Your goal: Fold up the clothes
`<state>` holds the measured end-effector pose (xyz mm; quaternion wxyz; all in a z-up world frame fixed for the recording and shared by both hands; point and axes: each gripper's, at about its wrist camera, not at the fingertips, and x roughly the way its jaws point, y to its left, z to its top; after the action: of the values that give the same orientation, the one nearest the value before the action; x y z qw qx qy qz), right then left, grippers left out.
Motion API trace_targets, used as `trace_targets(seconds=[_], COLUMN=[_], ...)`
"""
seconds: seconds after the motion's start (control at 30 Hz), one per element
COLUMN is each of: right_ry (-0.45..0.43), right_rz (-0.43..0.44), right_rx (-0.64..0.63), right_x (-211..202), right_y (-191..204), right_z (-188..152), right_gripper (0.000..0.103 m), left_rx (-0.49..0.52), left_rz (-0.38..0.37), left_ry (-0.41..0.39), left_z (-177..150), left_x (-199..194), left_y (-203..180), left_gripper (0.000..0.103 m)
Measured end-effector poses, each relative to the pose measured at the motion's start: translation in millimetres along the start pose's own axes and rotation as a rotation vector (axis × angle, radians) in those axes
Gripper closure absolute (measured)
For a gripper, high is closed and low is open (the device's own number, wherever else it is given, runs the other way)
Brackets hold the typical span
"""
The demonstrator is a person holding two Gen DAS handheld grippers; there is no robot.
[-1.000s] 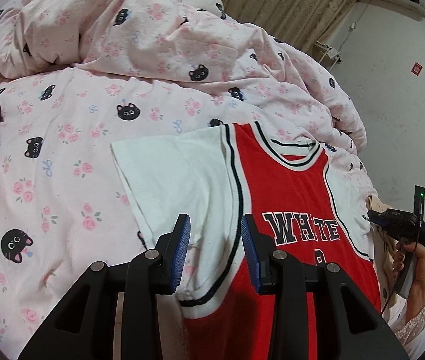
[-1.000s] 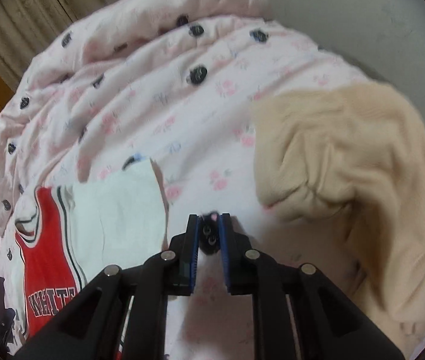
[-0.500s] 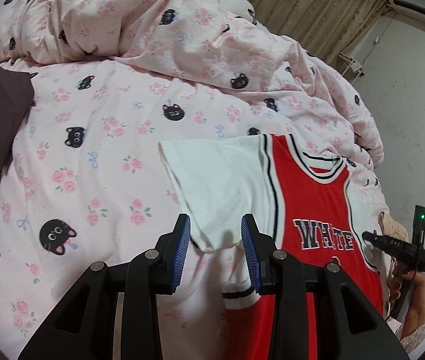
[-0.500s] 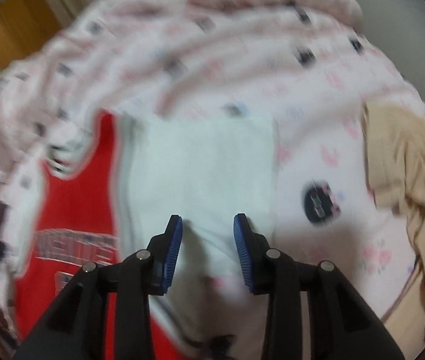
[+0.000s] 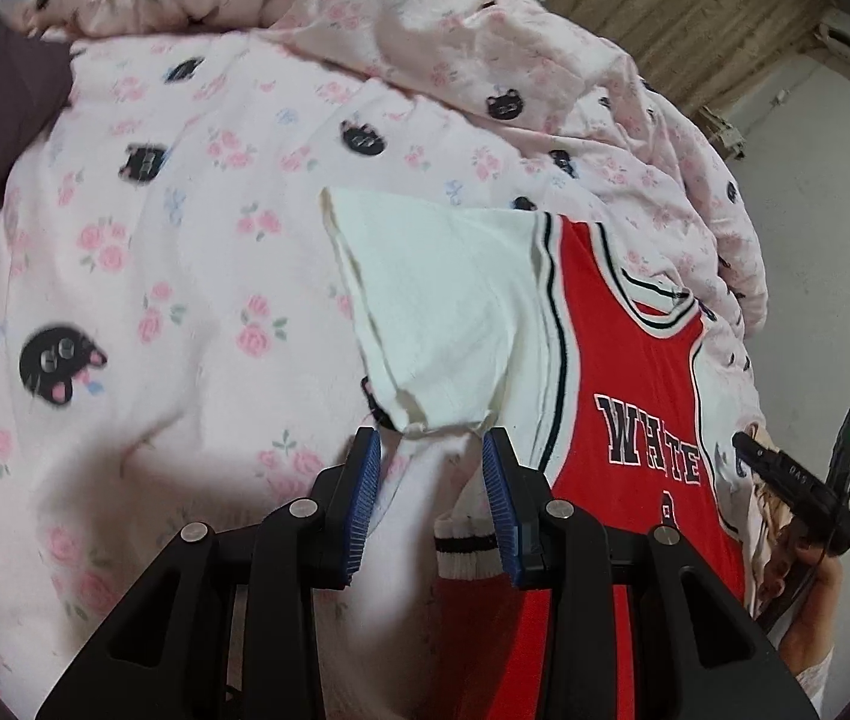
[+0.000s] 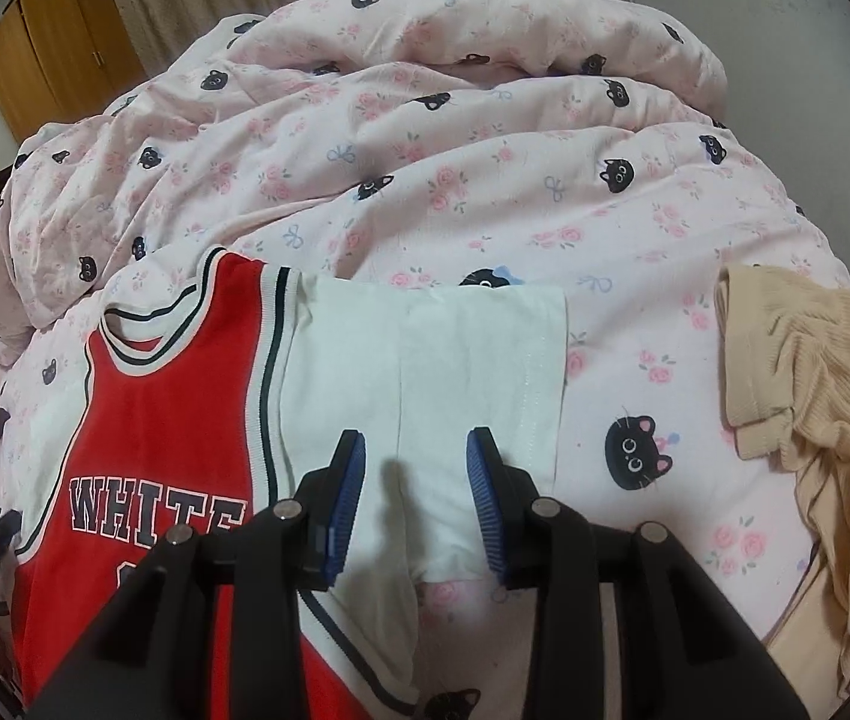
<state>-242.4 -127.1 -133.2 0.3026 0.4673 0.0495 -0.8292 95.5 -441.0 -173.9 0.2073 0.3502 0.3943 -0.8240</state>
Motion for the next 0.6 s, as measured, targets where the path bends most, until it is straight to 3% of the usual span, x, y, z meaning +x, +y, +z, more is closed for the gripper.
trace_targets(seconds=[0.07, 0.2, 0.3, 0.47, 0.57, 0.6], right_ry=[0.007, 0.016, 0.022, 0.026, 0.028, 0.029], right_rz=[0.000, -0.003, -0.001, 0.001, 0.004, 0.005], right_rx=[0.005, 0.010, 0.010, 0.010, 0.011, 0.012], right_x=[2.9, 7.0, 8.9, 10.7, 10.9, 11.3], right_y=[-1.7, -3.4, -2.5, -1.8, -1.7, -1.8], right_z=[-0.4, -1.3, -1.7, -2.6, -2.5, -2.5], right_gripper=[0.067, 0.067, 0.067, 0.067, 0.067, 0.066], left_rx=[-0.037, -0.103, -0.173, -0.220, -0.203, -0.192], left_rz=[-0.007, -0.087, -0.161, -0.197, -0.190, -0.188], left_ry=[-0.005, -0.015, -0.020, -0.047, -0.063, -0.060], left_z=[-2.4, -1.0, 1.5, 7.4, 10.2, 10.4], left_x=[1.2, 5.4, 10.1, 17.2, 19.0, 20.1], left_y=[3.8, 8.9, 15.6, 20.7, 19.7, 18.9], left_gripper=[0.071, 0.058, 0.057, 0.057, 0.068, 0.079])
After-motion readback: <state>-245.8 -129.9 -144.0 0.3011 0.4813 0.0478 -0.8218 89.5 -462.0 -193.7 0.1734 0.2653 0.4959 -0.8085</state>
